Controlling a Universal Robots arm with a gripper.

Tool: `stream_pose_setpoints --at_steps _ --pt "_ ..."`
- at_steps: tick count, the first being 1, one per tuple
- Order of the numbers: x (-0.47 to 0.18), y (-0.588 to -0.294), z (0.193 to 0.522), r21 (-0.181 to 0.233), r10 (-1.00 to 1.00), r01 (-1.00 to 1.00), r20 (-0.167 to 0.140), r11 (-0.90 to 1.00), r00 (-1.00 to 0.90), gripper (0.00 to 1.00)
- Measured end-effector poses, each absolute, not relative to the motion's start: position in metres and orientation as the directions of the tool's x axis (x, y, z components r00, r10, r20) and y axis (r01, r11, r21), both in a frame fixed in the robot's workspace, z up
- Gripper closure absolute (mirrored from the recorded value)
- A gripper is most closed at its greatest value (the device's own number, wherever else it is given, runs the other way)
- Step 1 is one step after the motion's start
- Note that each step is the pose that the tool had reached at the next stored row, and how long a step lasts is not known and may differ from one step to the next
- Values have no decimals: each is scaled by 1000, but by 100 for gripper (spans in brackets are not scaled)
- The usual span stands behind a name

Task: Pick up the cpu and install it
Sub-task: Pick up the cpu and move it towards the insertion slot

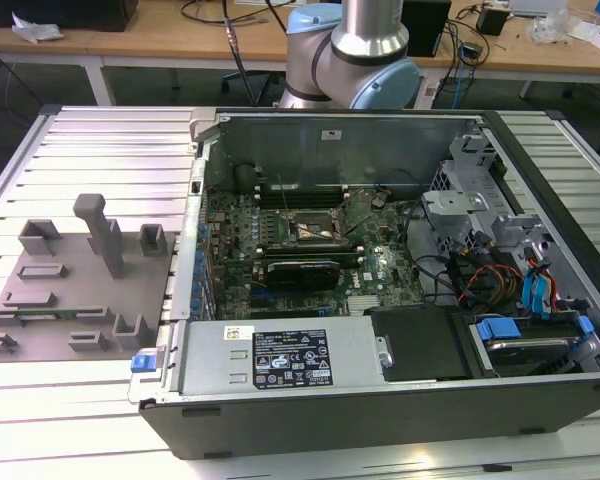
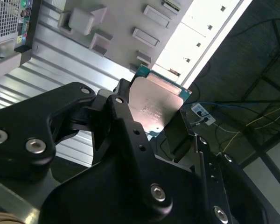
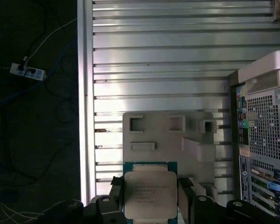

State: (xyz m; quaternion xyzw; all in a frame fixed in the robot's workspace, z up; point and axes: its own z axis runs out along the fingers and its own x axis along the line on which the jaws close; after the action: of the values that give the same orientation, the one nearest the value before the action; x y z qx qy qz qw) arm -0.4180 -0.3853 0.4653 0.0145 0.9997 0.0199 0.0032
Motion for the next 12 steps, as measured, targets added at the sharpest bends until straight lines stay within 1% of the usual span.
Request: stream_pose_setpoints --at_steps 12 --pt "-372 -385 465 40 29 29 0 999 -1000 45"
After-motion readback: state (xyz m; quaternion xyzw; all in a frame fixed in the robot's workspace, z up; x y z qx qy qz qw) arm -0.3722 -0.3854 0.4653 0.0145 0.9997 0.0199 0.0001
